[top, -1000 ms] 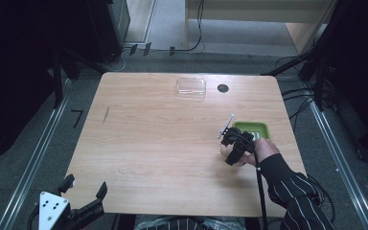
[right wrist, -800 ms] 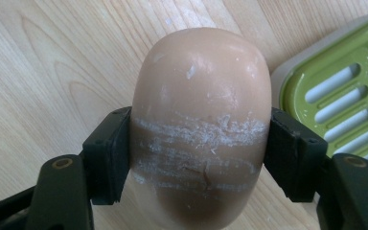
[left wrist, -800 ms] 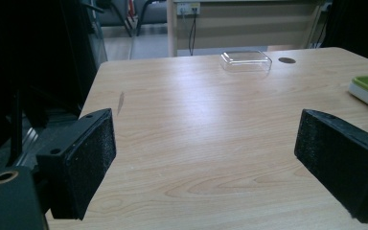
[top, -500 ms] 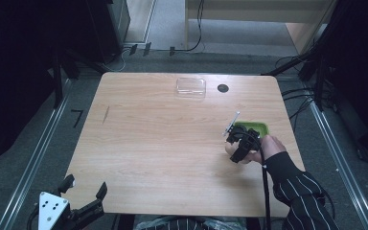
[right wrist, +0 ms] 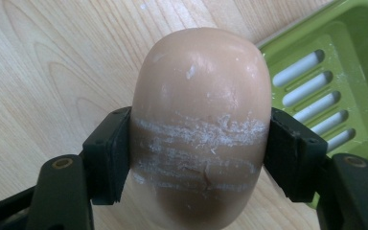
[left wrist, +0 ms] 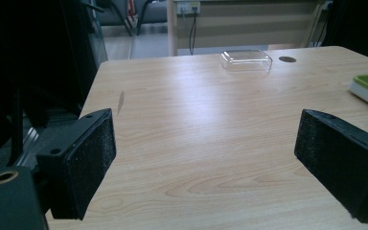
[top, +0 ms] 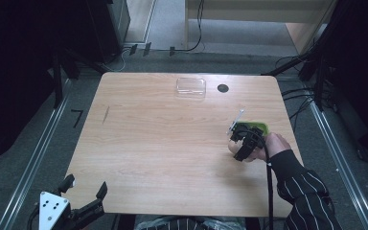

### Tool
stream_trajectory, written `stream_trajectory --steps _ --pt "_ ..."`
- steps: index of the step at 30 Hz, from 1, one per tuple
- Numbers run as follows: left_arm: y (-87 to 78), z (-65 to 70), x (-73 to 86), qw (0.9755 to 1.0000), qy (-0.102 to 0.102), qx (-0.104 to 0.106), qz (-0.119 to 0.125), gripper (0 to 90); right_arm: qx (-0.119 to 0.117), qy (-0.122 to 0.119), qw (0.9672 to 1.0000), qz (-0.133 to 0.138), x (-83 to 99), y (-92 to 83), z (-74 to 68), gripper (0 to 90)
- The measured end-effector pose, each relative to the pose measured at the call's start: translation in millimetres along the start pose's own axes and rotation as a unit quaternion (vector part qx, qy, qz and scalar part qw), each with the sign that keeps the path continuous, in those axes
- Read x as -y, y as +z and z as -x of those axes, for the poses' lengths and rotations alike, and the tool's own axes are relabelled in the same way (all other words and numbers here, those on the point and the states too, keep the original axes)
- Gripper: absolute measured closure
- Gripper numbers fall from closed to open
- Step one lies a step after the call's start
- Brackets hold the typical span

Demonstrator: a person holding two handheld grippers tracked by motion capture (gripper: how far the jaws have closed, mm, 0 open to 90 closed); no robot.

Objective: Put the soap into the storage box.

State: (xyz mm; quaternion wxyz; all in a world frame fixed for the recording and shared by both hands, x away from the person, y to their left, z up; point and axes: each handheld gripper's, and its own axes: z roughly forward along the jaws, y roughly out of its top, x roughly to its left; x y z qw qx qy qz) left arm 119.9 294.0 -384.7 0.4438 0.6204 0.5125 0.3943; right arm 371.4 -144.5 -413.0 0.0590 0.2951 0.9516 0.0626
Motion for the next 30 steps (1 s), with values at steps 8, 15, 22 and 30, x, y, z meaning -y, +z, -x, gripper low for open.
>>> stream_trajectory --steps 8,15,22,30 --pt "0.0 0.3 0.0 1.0000 0.001 0.001 0.000 7.2 0.005 -0.003 1.0000 0.005 5.5 -4.3 10.1 33.2" --pt "-0.2 0.2 0.1 1.0000 -0.001 0.000 0.001 7.2 0.009 0.001 0.9999 0.008 9.4 -8.8 16.5 33.2" --pt "-0.3 0.4 0.0 1.0000 0.001 0.000 0.000 7.2 0.011 -0.011 0.9999 0.006 11.2 -11.0 23.4 33.2" --pt "-0.2 0.4 0.1 1.0000 0.000 0.000 0.000 7.2 0.015 -0.019 0.9996 0.012 11.1 -15.2 28.6 33.3"
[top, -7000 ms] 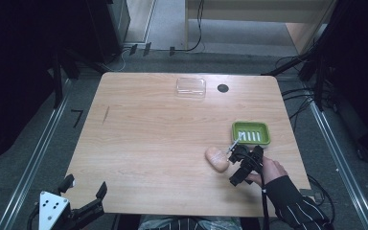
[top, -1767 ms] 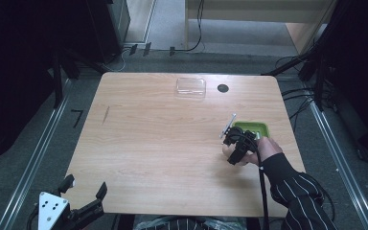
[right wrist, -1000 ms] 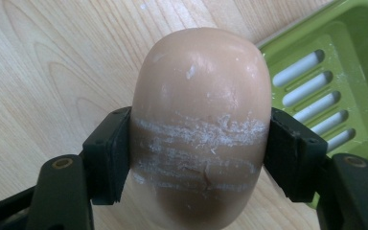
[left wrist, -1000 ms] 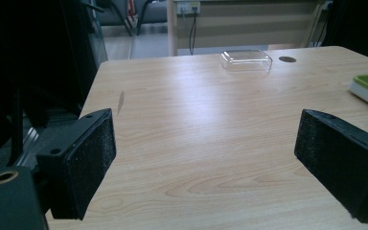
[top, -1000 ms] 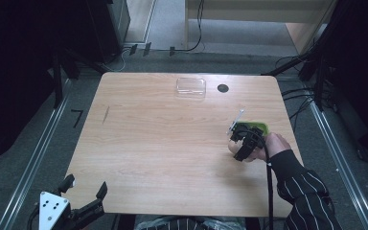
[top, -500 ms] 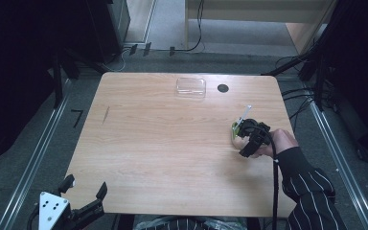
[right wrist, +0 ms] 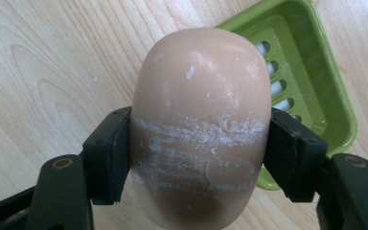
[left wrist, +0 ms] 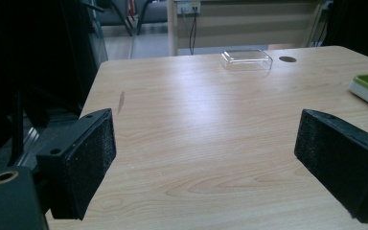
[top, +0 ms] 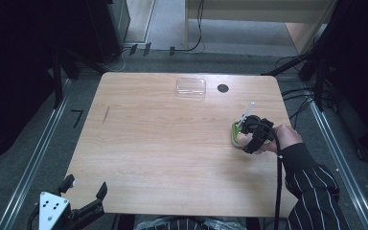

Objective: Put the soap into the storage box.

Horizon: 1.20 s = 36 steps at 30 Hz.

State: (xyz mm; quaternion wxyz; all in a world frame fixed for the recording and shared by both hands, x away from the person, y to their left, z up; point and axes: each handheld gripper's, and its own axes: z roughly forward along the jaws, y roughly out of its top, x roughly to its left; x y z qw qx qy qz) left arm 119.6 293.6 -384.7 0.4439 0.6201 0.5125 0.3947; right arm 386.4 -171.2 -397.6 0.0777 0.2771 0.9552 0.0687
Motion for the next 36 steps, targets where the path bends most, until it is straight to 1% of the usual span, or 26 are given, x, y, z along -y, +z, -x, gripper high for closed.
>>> stream_trajectory --steps 8,10,13,15,17,18,21,29,30,36 --pt "0.1 0.4 0.0 1.0000 0.001 -0.001 -0.001 7.2 0.003 -0.005 1.0000 0.000 0.7 -2.5 5.5 33.3" --pt "-0.3 0.1 0.1 1.0000 0.002 -0.002 -0.001 7.2 0.004 -0.009 0.9999 0.005 0.7 -3.2 8.4 33.3" --pt "-0.9 0.0 0.3 1.0000 -0.001 -0.002 -0.001 7.2 0.004 -0.010 0.9999 0.004 0.2 -3.6 9.8 33.3" --pt "-1.3 0.0 0.4 1.0000 -0.001 -0.003 -0.001 7.2 0.003 -0.018 0.9998 0.008 -0.1 -3.4 11.5 33.3" --pt "-2.1 -0.3 0.4 1.0000 -0.001 -0.005 -0.003 7.2 0.004 -0.018 0.9998 0.007 -0.5 -3.2 12.4 33.3" --pt "-2.4 -0.5 0.6 1.0000 -0.001 -0.004 -0.002 7.2 0.005 -0.021 0.9997 0.007 -0.6 -3.1 15.0 33.3" --pt "-2.8 -0.5 0.7 1.0000 -0.001 -0.005 -0.002 7.2 0.004 -0.019 0.9998 0.007 -0.3 -3.6 16.8 33.3" --pt "-4.9 -1.0 1.4 1.0000 -0.001 -0.009 -0.003 7.2 0.009 -0.032 0.9994 0.008 -0.2 -0.6 24.7 33.3" --pt "-5.8 -1.3 1.7 0.9999 -0.003 -0.010 -0.003 7.2 0.009 -0.034 0.9994 0.004 -0.3 1.3 27.4 33.3" --pt "-7.1 -1.6 2.1 0.9999 -0.003 -0.013 -0.003 7.2 0.012 -0.040 0.9991 0.000 -1.0 6.9 34.0 33.3"
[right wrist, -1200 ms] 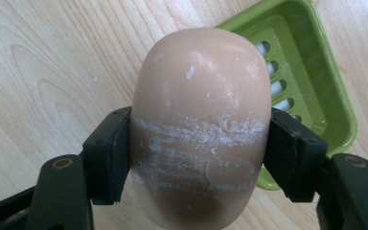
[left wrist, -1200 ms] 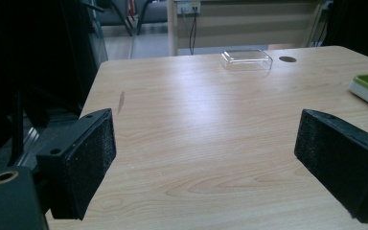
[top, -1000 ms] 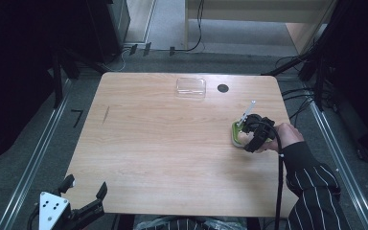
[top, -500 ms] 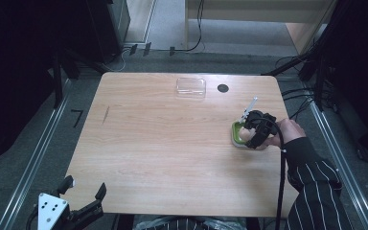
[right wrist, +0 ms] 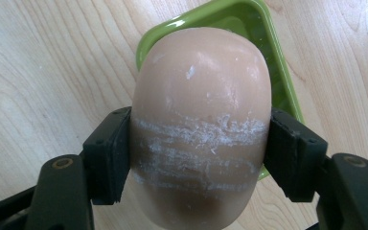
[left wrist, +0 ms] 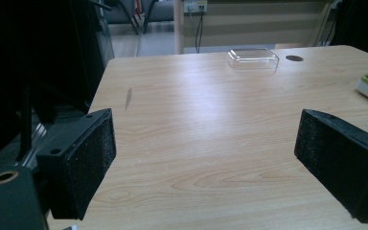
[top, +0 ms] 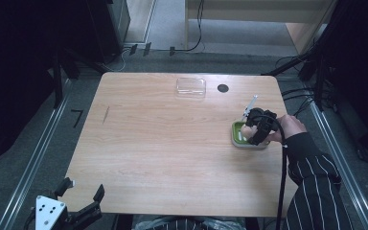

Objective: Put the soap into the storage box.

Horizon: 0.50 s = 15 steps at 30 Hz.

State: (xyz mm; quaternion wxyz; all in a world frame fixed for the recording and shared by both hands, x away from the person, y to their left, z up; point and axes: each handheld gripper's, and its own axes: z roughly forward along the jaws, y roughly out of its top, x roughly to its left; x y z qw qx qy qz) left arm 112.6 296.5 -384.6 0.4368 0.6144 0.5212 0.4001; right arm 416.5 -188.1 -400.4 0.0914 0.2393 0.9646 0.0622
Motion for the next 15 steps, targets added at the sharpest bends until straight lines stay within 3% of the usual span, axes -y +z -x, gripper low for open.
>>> stream_trajectory --steps 15 --pt "-4.6 -0.8 1.6 1.0000 -0.003 -0.007 0.001 7.2 -0.006 -0.028 0.9996 0.001 -1.3 9.1 10.8 33.3"
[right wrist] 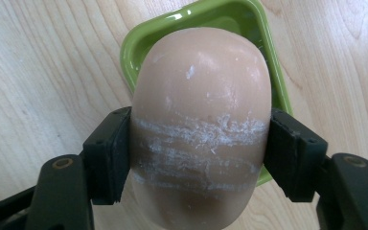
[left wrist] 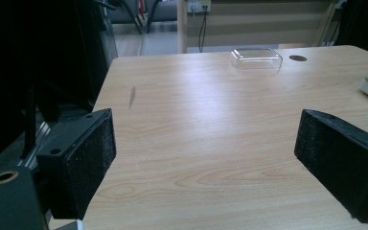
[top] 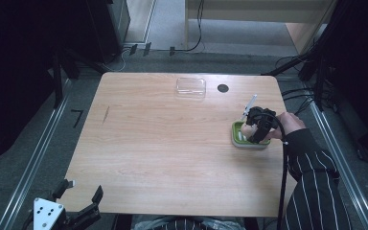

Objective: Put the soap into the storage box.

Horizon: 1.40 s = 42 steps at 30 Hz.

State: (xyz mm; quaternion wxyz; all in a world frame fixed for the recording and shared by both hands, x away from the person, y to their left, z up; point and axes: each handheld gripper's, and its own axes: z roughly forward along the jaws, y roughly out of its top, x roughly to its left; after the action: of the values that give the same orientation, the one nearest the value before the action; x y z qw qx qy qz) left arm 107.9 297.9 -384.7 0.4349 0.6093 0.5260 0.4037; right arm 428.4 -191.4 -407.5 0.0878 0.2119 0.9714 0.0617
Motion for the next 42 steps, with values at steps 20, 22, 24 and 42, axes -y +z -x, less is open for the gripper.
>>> stream_trajectory --steps 20,22,24,42 --pt "-11.5 -2.7 3.7 0.9998 -0.005 -0.020 0.000 7.2 -0.016 -0.015 0.9997 -0.009 -7.2 15.9 14.9 33.3" --pt "-13.0 -3.1 4.1 0.9997 -0.007 -0.023 -0.001 7.2 -0.019 -0.018 0.9996 -0.011 -8.0 19.2 17.1 33.3" --pt "-14.0 -3.5 4.4 0.9997 -0.006 -0.023 -0.001 7.2 -0.019 -0.019 0.9996 -0.012 -8.3 20.2 17.4 33.2" --pt "-22.7 -5.2 7.1 0.9992 -0.011 -0.037 -0.001 7.2 -0.030 -0.022 0.9991 -0.021 -10.6 32.7 25.8 33.2"
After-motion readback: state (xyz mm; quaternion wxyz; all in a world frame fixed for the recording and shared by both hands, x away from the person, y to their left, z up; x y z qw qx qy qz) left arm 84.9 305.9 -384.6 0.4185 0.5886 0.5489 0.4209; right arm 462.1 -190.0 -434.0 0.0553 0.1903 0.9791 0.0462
